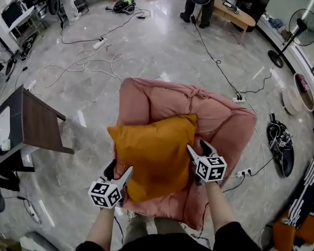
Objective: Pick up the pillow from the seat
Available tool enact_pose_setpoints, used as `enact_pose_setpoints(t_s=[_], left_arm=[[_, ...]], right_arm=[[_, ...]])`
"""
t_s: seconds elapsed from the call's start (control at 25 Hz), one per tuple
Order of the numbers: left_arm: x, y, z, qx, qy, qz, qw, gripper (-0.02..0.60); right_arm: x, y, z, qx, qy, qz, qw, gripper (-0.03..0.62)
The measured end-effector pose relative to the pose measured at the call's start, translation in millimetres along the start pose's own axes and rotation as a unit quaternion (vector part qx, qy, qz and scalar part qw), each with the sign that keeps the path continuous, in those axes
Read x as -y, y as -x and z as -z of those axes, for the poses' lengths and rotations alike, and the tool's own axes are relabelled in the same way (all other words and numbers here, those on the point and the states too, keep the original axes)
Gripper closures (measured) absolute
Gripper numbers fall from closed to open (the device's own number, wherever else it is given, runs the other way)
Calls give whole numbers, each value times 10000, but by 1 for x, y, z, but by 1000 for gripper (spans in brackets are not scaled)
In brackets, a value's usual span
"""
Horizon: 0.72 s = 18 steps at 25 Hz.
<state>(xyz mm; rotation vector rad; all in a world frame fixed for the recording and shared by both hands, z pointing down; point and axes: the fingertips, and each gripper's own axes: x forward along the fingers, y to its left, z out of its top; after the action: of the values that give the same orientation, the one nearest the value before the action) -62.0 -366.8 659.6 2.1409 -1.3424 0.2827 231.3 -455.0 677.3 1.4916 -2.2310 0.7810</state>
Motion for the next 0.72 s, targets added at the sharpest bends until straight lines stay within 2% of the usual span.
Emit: enact_pose_setpoints(t_s=[0.2,0.4,0.64,0.72], left_arm=[[-6,-19,8,-53,275,-16,9996,242],[-14,-34,18,-103,614,-40,9981,232],[-13,-51,21,-214,796,58,9966,232],[-13,-56,22,-280,769,49,9966,233]], right_arm=[[16,-29,5,28,-471,-375,9982,321],[21,-51,16,-167,-706,-835,9939,313],[16,-63,22,-113,-1356,-1460,9799,319],[14,-64,23,-22,-1532,-1580,9755,346]])
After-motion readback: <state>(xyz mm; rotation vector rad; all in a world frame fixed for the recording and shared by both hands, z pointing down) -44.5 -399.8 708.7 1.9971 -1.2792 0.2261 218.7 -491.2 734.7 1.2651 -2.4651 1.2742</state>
